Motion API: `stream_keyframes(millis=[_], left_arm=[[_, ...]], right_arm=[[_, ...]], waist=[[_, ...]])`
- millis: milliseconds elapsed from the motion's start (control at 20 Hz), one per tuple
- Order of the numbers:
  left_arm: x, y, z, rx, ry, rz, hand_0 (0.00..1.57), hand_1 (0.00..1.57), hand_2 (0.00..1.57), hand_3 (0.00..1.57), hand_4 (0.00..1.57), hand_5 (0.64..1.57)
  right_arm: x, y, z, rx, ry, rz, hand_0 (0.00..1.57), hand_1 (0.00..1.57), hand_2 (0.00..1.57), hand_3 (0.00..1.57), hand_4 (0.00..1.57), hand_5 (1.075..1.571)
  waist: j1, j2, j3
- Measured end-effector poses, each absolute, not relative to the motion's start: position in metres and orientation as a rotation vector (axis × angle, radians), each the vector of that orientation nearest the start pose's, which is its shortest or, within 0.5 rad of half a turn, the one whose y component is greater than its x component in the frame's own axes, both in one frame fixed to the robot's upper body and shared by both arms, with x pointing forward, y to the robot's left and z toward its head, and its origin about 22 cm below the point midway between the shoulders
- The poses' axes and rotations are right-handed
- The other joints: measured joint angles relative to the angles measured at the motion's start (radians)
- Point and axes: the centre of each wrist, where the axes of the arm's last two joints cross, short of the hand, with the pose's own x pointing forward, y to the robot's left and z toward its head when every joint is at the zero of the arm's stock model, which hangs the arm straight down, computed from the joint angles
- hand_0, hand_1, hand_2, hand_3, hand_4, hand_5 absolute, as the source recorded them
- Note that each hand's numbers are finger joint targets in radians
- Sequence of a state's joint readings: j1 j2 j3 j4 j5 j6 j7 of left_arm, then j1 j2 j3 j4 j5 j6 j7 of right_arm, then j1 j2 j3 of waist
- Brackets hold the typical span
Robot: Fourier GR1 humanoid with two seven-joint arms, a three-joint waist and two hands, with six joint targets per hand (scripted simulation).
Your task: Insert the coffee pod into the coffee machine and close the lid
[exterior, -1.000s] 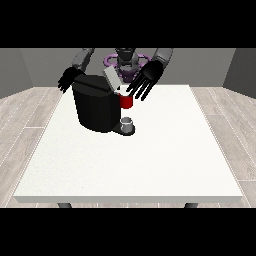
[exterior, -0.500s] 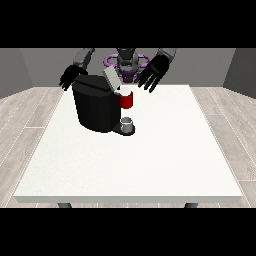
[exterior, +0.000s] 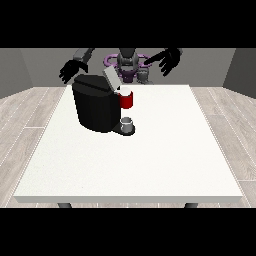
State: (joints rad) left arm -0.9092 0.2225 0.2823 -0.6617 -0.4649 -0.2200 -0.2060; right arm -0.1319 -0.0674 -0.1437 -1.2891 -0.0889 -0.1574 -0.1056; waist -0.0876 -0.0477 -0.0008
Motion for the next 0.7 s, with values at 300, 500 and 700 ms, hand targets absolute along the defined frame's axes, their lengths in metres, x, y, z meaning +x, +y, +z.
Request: stream_keyframes(millis=[300, 500, 700], left_arm=[[0.409, 0.244, 0.029, 0.043, -1.566, -0.445, 0.00, 0.00, 0.00, 0.00, 0.23, 1.571], [0.388, 0.255, -0.002, -0.005, -1.516, -0.341, 0.00, 0.00, 0.00, 0.00, 0.00, 1.571], [0.375, 0.260, -0.018, -0.043, -1.480, -0.275, 0.00, 0.00, 0.00, 0.00, 0.00, 1.571]], right_arm=[[0.256, -0.283, -0.036, -0.229, -1.490, -0.156, 0.00, 0.00, 0.00, 0.00, 0.35, 1.571], [0.262, -0.279, -0.017, -0.171, -1.511, -0.097, 0.00, 0.00, 0.00, 0.00, 0.12, 1.571], [0.272, -0.276, 0.007, -0.140, -1.553, -0.027, 0.00, 0.00, 0.00, 0.00, 0.00, 1.571]], waist=[[0.073, -0.116, 0.0002], [0.089, -0.172, 0.0003], [0.114, -0.199, 0.0003]])
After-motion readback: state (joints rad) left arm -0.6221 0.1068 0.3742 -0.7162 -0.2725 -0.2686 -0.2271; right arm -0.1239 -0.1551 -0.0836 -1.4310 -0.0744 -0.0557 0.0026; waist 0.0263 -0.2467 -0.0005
